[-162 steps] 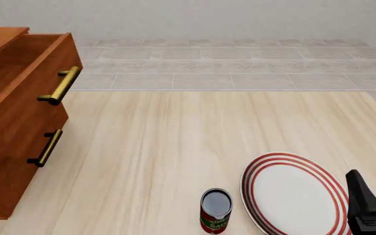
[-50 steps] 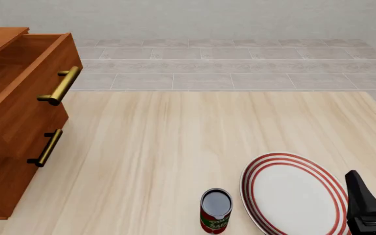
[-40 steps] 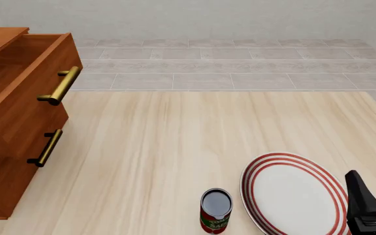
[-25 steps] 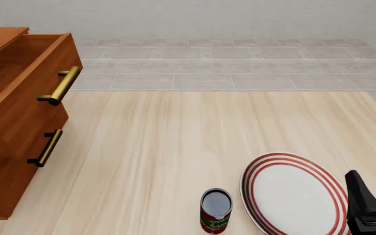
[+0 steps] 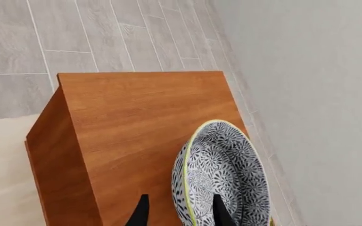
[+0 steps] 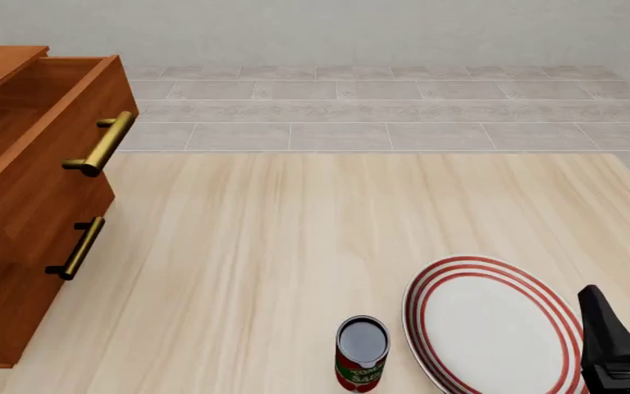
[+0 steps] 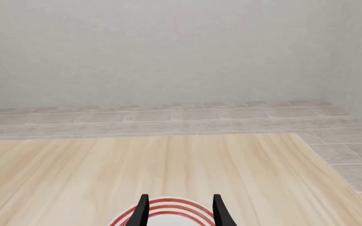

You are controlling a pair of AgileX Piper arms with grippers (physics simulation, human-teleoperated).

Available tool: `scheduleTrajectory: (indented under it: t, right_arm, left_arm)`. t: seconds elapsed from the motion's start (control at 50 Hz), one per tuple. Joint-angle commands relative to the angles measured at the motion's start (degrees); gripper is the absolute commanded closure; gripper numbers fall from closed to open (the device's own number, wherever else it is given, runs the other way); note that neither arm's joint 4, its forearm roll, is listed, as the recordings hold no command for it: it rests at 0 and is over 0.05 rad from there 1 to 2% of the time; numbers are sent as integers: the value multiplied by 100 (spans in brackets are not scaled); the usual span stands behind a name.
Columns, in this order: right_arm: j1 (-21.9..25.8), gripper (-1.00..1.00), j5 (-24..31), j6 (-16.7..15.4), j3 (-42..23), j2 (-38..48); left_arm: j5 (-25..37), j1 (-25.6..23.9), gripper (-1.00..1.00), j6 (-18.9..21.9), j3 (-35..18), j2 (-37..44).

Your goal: Put the bowl on top of the cabinet.

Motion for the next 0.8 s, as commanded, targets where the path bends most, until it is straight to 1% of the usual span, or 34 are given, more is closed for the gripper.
scheduleTrajectory:
  t: [0.02, 0.04, 0.06, 0.08, 0.1, 0.14, 0.16, 0.2, 0.24, 0.26, 0.3, 0.32, 0.34, 0.36, 0.38, 0.4, 0.5, 0.52, 0.54, 0.56, 0.58, 0.64, 0.74, 0.8]
  right_arm:
    - [-1, -100, -19, -4, 13, 0]
    - [5, -100, -17, -11, 9, 0]
    - [3, -100, -20, -7, 13, 0]
    - [3, -100, -19, -7, 13, 0]
    - [7, -100, -20, -13, 12, 0]
    - [14, -100, -19, -15, 13, 0]
    - [11, -100, -15, -10, 12, 0]
    - [10, -100, -9, -8, 6, 0]
    - [13, -100, -5, -8, -1, 0]
    - [10, -100, -20, -2, 16, 0]
    - [9, -100, -15, -2, 10, 0]
    - [9, -100, -26, -2, 20, 0]
    - [8, -100, -26, -3, 19, 0]
    - [9, -100, -25, -5, 17, 0]
    - [8, -100, -25, -1, 16, 0]
    - [8, -100, -26, -1, 17, 0]
    - [8, -100, -22, 10, 10, 0]
    - [7, -100, -29, 14, 16, 0]
    - [7, -100, -29, 14, 16, 0]
    - [5, -100, 10, 21, -27, 0]
    - [2, -100, 26, 26, -45, 0]
    - [-2, -100, 29, 34, -52, 0]
    - [0, -100, -40, 40, 11, 0]
    - [3, -100, -43, 35, 9, 0]
  left_arm:
    - [93, -86, -100, 16, -96, -288]
    - [91, -196, -100, 31, -120, -382]
    - [129, -175, -100, 130, -209, -405]
    - [135, -159, -100, 3, -116, -484]
    - [176, -261, -100, 108, -216, -568]
    - [214, -278, -100, -48, -108, -696]
    - [249, -261, -100, 25, -177, -730]
    - [271, -273, -100, 0, -196, -831]
    - [370, -433, -100, 5, -240, -1114]
    - [413, -415, -100, 98, -349, -1193]
    - [422, -433, -100, 38, -314, -1282]
    - [473, -544, -100, 75, -370, -1388]
    - [496, -522, -100, 72, -379, -1455]
    - [511, -600, -100, 48, -369, -1552]
    - [563, -615, -100, 146, -478, -1628]
    - [573, -616, -100, 97, -446, -1711]
    - [619, -682, -100, 146, -507, -2015]
    - [676, -799, -100, 214, -588, -2205]
    - [677, -799, -100, 214, -588, -2206]
    - [728, -850, -100, 176, -531, -2392]
    - [745, -889, -100, 279, -625, -2442]
    - [739, -846, -100, 181, -516, -2571]
    - [777, -1187, -100, 468, -490, -2908]
    - [739, -1293, -100, 490, -384, -3088]
